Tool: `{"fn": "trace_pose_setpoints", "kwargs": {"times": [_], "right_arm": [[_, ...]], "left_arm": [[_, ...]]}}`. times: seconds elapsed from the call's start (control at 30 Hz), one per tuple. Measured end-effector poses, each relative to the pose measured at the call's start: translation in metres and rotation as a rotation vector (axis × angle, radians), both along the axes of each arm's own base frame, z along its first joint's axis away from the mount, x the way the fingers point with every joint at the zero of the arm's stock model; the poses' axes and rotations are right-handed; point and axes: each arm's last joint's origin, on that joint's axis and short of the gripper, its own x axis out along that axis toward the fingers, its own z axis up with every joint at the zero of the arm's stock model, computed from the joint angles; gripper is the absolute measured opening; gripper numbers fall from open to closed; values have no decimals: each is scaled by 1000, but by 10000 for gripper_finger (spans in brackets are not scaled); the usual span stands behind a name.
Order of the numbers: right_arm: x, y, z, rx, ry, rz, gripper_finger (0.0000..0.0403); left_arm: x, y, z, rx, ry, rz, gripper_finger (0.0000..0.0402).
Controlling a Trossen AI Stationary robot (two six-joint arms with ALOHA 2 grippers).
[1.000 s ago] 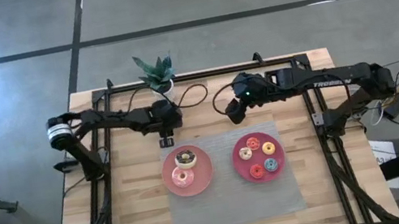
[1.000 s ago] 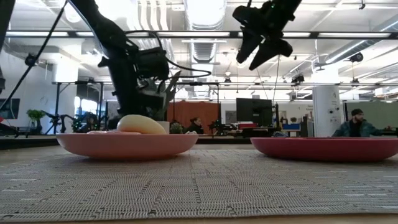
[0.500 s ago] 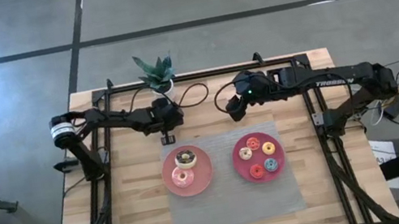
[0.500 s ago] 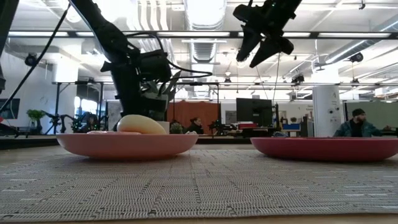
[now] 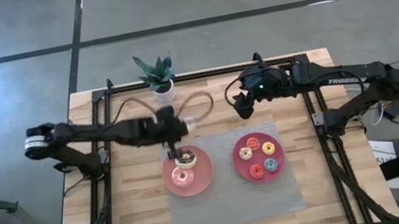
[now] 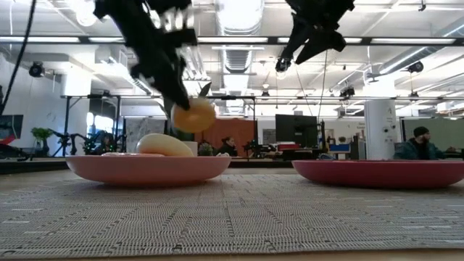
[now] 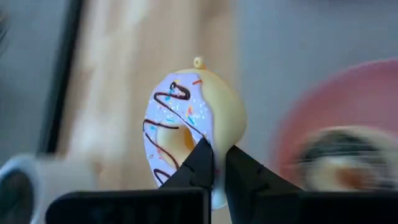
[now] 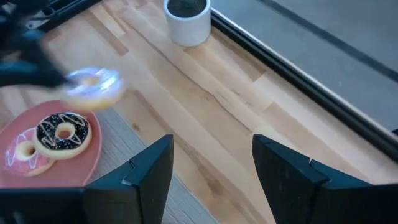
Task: Pick & Place donuts
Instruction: Put the large purple donut on the light pink plate
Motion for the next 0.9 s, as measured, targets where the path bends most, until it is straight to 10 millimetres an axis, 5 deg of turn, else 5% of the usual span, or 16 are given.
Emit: {"fn": "trace_pose_setpoints", "kwargs": {"times": [0.2,0.37,0.53,0.9], "right_arm": [[-8,1,3,-31,7,31,210],[-9,2,-2,-21,31,63,210],[-9,4,-10,7,50,100,210],[-11,6,-21,33,70,114,197]], "left_arm": [[1,-86,7,28,11,-302,1],[10,-136,-19,169,106,-426,1],[27,-146,-47,270,257,-430,0],[33,-147,-53,255,361,-445,0]]}}
